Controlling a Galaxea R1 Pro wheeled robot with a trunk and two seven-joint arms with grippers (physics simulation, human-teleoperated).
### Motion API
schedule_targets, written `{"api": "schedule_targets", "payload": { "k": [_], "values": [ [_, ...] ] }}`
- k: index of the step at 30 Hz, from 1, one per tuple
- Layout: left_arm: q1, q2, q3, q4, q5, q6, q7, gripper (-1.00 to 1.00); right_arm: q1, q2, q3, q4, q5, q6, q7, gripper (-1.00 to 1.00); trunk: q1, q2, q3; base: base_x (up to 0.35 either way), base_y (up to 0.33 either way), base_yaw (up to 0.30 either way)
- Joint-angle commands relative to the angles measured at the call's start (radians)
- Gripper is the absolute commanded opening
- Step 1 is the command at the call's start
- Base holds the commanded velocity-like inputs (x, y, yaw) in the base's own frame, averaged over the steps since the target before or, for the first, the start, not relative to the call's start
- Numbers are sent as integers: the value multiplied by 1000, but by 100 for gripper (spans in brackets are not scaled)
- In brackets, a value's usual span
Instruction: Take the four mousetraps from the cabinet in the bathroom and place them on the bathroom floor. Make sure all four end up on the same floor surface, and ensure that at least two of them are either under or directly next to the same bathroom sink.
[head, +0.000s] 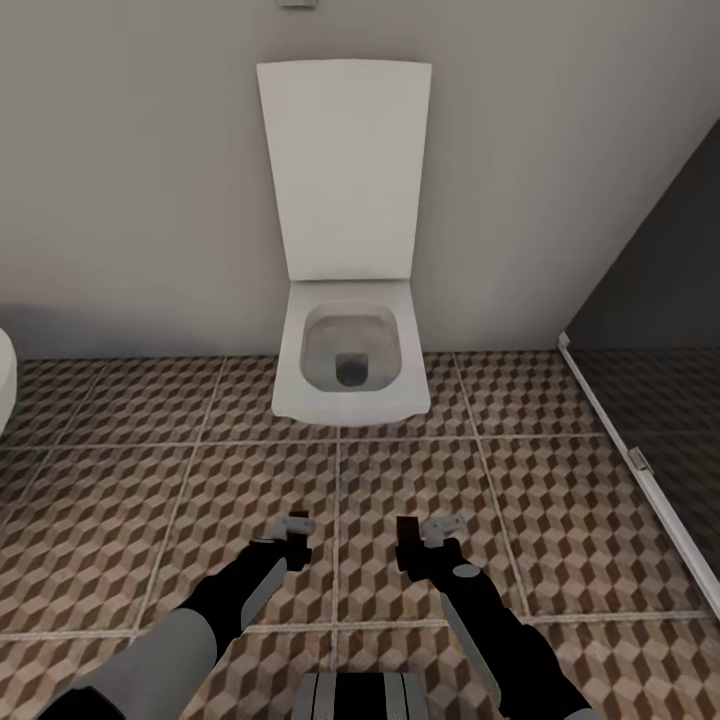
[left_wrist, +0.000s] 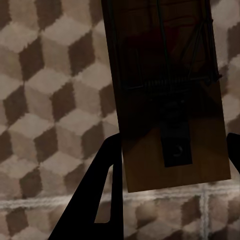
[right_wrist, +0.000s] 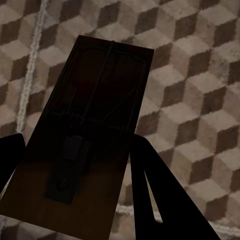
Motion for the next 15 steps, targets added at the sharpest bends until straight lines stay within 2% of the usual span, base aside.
{"api": "schedule_targets", "payload": {
  "k": [1,15],
  "values": [
    [-1,1,-7,-2,9,3,9,-100,-1,0,2,-1,-14,3,-8,-100,4,-8,-4,0,0,0],
    [-1,1,-7,-2,9,4,7,-100,-1,0,2,-2,-14,2,-8,-100,57,-106,-48,0,0,0]
  ]
}}
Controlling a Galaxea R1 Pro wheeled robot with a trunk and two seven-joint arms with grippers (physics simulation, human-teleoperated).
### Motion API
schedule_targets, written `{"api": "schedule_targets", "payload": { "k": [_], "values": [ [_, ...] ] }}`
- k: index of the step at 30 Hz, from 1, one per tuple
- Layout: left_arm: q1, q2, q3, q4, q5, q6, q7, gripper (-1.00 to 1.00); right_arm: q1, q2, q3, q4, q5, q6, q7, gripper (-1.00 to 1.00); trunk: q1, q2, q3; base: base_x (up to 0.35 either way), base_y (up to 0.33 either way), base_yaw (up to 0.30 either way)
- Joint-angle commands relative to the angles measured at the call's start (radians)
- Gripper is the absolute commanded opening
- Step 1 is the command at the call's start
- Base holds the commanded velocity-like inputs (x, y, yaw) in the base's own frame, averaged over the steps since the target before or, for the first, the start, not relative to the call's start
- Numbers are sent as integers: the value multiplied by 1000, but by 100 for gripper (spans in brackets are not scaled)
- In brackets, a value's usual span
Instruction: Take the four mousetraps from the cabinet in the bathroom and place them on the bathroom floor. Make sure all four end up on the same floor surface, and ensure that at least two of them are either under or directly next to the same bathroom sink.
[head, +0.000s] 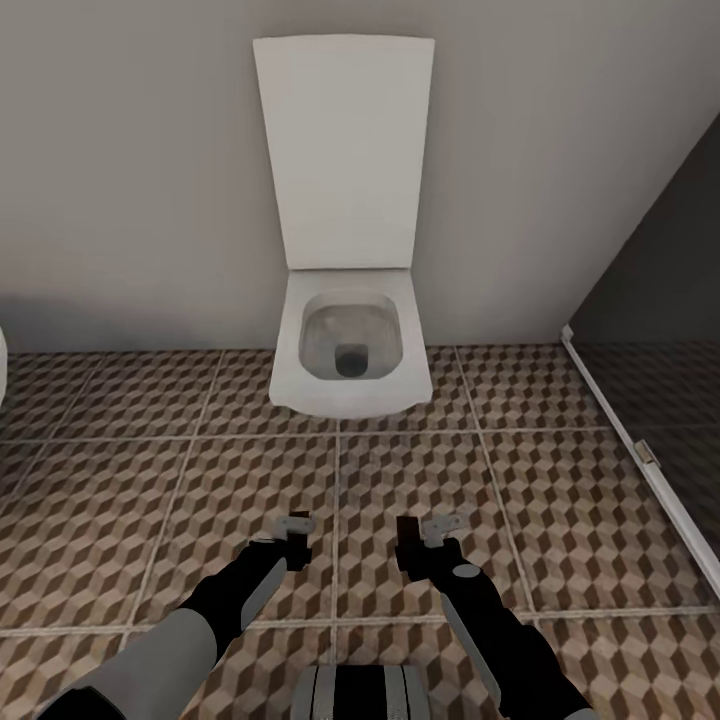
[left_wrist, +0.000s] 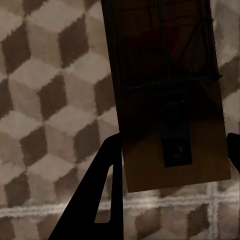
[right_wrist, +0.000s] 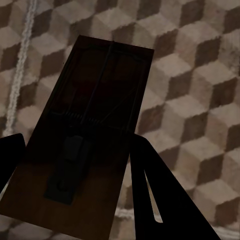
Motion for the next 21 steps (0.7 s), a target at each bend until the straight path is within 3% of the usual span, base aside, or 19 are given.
{"api": "schedule_targets", "payload": {
  "k": [1,6,21],
  "values": [
    [-1,1,-7,-2,9,4,10,-100,-1,0,2,-1,-14,3,-8,-100,4,-8,-4,0,0,0],
    [-1,1,-7,-2,9,4,10,-100,-1,0,2,-1,-14,4,-8,-100,23,-43,-20,0,0,0],
    [-1,1,-7,-2,9,4,10,-100,-1,0,2,-1,-14,3,-8,-100,29,-46,-74,0,0,0]
  ]
}}
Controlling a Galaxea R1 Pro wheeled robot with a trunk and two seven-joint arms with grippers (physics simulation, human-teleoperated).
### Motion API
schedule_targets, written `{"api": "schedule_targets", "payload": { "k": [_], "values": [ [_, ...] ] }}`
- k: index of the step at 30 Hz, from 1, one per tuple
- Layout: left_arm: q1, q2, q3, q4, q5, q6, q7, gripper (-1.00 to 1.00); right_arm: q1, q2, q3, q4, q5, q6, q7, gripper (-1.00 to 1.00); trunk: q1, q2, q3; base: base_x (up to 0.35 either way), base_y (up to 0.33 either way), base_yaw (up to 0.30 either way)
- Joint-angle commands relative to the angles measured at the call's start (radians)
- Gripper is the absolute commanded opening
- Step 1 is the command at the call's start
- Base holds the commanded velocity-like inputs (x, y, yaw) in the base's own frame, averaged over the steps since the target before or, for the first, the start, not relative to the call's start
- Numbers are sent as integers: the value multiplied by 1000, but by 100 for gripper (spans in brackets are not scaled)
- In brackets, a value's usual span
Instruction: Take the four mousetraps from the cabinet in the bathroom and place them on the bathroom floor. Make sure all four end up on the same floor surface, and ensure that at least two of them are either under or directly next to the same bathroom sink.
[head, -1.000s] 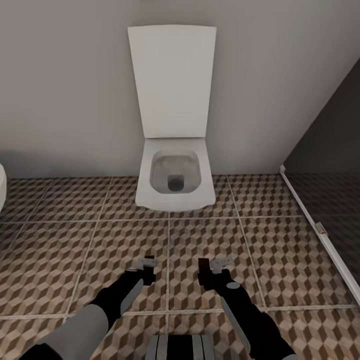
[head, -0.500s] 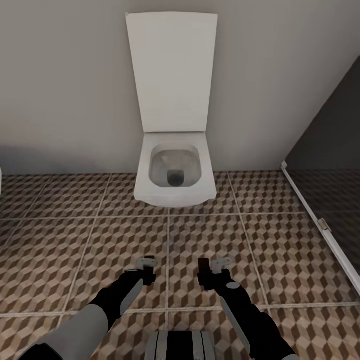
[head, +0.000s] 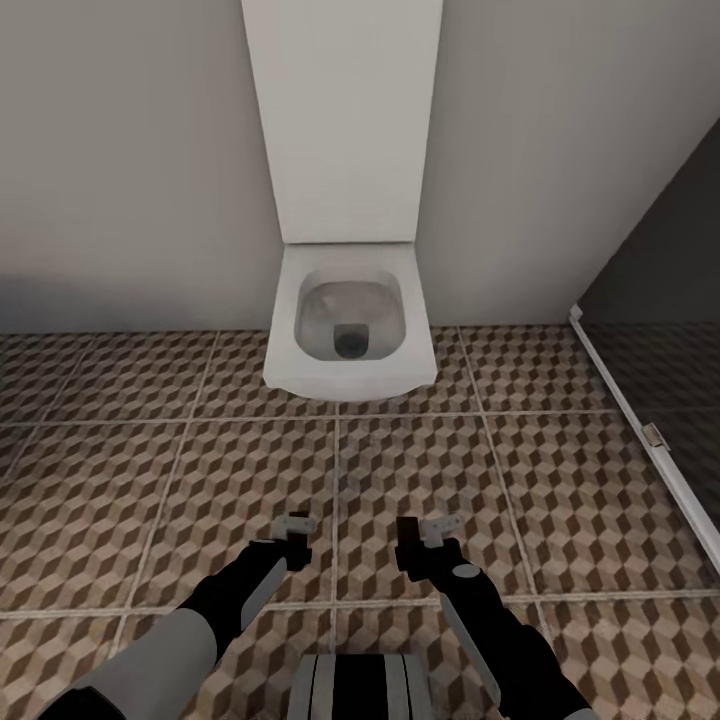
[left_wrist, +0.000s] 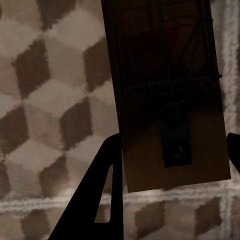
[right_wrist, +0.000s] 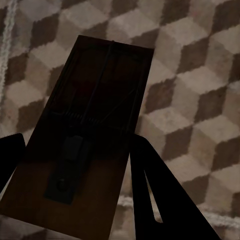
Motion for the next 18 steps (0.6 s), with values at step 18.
{"api": "schedule_targets", "payload": {
  "k": [18],
  "values": [
    [-1,1,-7,-3,8,2,12,-100,0,0,2,-1,-14,3,-8,-100,0,0,-1,47,0,0]
  ]
}}
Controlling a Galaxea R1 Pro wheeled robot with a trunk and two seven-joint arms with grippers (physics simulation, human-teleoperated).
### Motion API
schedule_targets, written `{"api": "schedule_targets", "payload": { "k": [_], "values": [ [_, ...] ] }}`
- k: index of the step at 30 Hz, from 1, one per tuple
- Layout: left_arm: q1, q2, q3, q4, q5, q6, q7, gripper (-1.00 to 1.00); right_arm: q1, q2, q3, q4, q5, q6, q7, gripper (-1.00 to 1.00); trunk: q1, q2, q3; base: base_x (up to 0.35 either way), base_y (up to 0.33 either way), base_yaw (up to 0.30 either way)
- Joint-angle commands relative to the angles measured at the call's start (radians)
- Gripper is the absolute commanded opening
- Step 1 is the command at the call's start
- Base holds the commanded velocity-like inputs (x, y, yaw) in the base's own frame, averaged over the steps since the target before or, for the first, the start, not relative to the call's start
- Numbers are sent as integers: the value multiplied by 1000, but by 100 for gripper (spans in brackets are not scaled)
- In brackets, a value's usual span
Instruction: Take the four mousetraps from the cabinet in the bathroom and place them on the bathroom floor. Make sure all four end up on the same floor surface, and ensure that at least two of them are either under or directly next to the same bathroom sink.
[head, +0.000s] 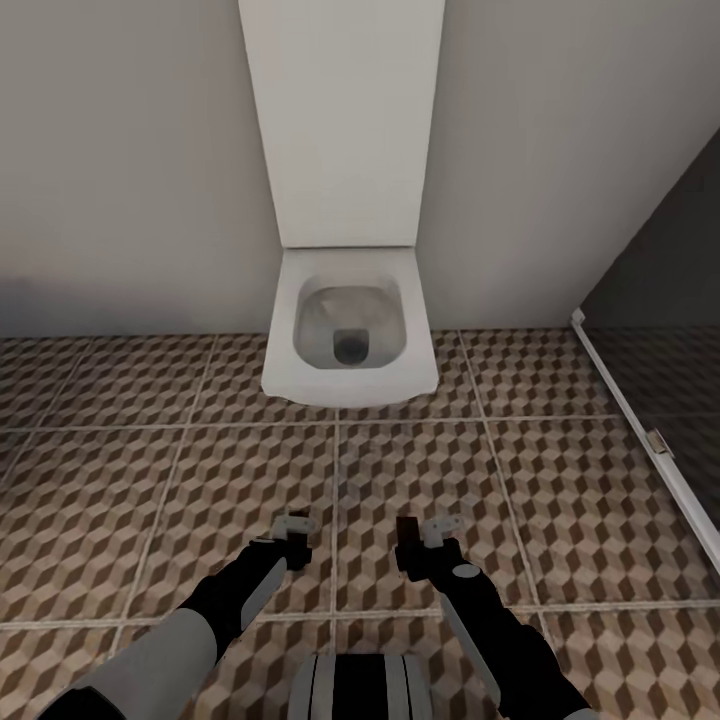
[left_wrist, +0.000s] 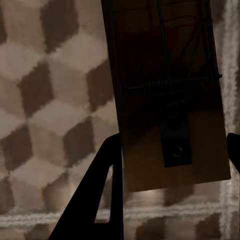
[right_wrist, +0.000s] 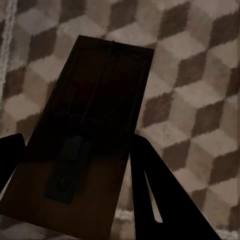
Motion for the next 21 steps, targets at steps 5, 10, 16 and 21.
{"api": "schedule_targets", "payload": {
  "k": [5,10,16,21],
  "values": [
    [-1,1,-7,-2,9,5,10,-100,0,0,2,-1,-14,3,-8,-100,0,0,-1,314,0,0],
    [-1,1,-7,-2,8,5,10,-100,0,0,2,-1,-14,3,-8,-100,0,0,-1,331,0,0],
    [-1,1,-7,-2,8,4,6,-100,0,0,2,-1,-14,3,-8,-100,0,0,-1,179,0,0],
    [-1,2,-7,-2,9,4,5,-100,0,0,2,-1,-14,3,-8,-100,0,0,-1,16,0,0]
  ]
}}
